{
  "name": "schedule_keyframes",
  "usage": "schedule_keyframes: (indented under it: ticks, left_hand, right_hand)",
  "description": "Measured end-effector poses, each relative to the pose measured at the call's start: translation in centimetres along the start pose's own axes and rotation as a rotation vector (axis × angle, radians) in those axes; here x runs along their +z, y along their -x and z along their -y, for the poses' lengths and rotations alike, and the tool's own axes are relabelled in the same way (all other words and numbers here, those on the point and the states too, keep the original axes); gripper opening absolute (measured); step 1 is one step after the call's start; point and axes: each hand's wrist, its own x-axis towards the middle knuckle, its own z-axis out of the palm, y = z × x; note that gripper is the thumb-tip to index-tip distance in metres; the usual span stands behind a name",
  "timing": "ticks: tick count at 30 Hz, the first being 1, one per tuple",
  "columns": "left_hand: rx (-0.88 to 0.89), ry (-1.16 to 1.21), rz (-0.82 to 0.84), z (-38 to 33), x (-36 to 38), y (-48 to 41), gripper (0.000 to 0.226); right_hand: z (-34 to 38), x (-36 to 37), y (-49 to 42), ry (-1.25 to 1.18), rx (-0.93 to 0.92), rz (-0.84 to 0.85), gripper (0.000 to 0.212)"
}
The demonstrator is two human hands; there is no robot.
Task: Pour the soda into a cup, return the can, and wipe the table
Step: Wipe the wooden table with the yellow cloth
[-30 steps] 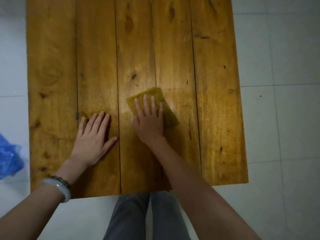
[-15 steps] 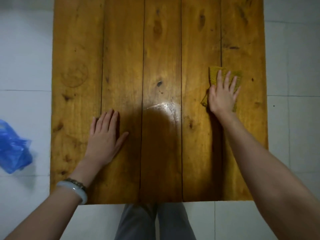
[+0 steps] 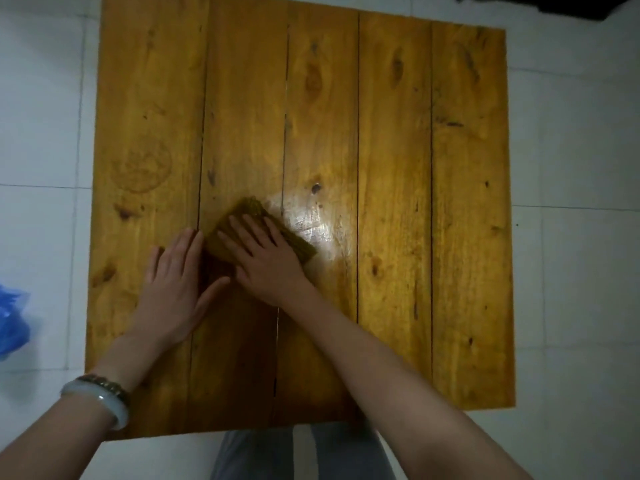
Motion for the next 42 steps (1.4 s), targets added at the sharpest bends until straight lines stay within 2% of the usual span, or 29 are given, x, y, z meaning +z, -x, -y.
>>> schedule_keyframes:
  ticks: [2,8,14,16,18,22,25,27,30,32,35,39,42]
  left_hand:
    - [0.010,-0.021,0.016,-0.7,-0.1,-0.7,0.088]
    - [0.132,-0.140,0.048,-4.3,0.2,-3.8,0.085]
    - [0.167,-0.194,0.023,-7.4,-0.1,-6.3,0.081]
    - [0.160,-0.192,0.027,-8.1,-0.4,-6.9,0.080]
    - [0.155,-0.198,0.030,-8.8,-0.6,-7.5,0.080]
    - [0.157,-0.173,0.026,-9.9,-1.1,-8.3,0.078]
    - [0.138,-0.119,0.011,-10.5,-1.9,-8.7,0.076]
    - [0.126,-0.090,0.003,-10.8,-2.3,-8.8,0.076]
    - [0.114,-0.094,0.011,-11.0,-2.6,-9.0,0.076]
    - [0.105,-0.080,0.009,-11.1,-2.6,-9.1,0.076]
    - [0.095,-0.086,0.010,-11.1,-2.4,-9.1,0.076]
    - [0.112,-0.118,0.039,-11.3,-1.9,-9.0,0.077]
    - [0.119,-0.127,0.030,-11.5,-2.2,-9.3,0.075]
  right_hand:
    - [-3.6,-0.5,0.2,0.013,0.074,-0.021,0.061]
    - [-14.5,-2.8,2.5,-0.067,0.479,-0.109,0.064]
    - [-23.9,-3.3,8.1,-0.120,0.798,-0.234,0.062]
    - [-27.1,-3.1,10.9,-0.186,0.954,-0.264,0.060]
    - [-29.3,-3.3,12.7,-0.349,1.031,-0.334,0.056]
    - [-28.3,-5.5,11.3,-0.576,0.937,-0.571,0.052]
    - [-25.7,-8.2,8.7,-0.464,0.746,-0.664,0.053]
    - [-23.5,-9.5,7.1,-0.353,0.616,-0.575,0.055]
    - [-19.5,-7.6,4.8,-0.151,0.356,-0.136,0.060]
    - [-18.2,-4.5,4.1,-0.004,0.254,0.021,0.059]
    - [-18.3,-2.0,3.7,0.061,0.306,0.015,0.062]
    - [-19.2,-1.8,3.5,0.098,0.298,-0.008,0.057]
    - [-21.6,-2.5,4.5,0.035,0.450,-0.021,0.056]
